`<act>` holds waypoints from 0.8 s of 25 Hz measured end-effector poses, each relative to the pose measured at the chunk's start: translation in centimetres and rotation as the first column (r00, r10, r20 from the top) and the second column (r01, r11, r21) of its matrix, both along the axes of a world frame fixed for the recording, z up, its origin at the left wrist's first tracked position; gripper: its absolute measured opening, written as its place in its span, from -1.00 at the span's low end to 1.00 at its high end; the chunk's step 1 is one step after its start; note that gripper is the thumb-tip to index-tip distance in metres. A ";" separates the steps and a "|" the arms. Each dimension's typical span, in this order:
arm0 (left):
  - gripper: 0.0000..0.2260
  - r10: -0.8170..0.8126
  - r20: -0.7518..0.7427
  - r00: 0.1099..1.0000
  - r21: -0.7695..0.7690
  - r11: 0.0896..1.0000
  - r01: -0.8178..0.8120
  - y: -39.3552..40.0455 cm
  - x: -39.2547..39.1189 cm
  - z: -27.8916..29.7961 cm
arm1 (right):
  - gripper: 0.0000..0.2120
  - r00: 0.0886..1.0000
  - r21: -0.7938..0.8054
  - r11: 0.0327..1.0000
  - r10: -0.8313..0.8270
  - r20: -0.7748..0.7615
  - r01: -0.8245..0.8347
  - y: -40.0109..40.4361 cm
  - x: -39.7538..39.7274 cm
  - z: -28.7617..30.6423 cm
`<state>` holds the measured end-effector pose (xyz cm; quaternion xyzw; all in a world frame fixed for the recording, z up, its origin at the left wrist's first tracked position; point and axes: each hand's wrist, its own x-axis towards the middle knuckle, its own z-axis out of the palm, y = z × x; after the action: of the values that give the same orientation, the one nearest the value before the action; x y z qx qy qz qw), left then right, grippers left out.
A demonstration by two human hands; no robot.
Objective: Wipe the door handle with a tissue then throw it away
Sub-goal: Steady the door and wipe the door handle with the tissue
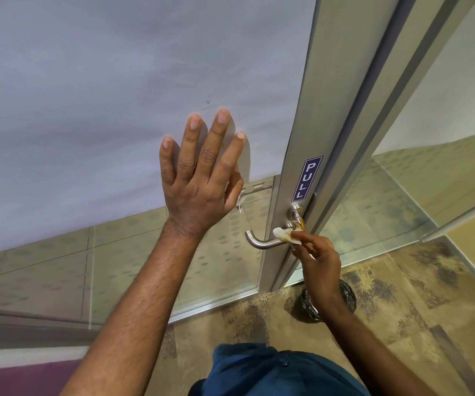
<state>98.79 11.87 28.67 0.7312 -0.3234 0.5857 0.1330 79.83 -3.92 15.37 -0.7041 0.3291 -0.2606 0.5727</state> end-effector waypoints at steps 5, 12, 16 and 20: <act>-0.49 0.000 -0.001 1.000 0.005 1.000 0.000 0.0 0.1 0.1 | -0.82 0.993 0.454 0.885 -0.121 0.010 0.103 -0.8 -0.3 1.4; -0.49 -0.011 0.001 1.000 0.021 1.000 0.011 0.1 0.0 0.2 | -0.93 0.996 0.685 0.724 -0.088 -0.025 0.081 0.1 1.3 3.4; -0.48 -0.018 0.017 1.000 0.028 0.999 0.018 0.1 0.1 0.2 | -0.83 0.991 0.770 0.629 -0.130 -0.032 0.107 0.2 2.4 3.2; -0.47 -0.025 0.023 0.999 0.030 0.999 0.025 0.1 0.2 0.1 | -0.81 0.977 0.875 0.459 -0.205 -0.063 0.153 -0.3 3.0 3.0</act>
<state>99.03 11.95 28.76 0.7223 -0.3426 0.5875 0.1257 82.81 -4.27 18.33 -0.2684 0.4728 -0.1331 0.8287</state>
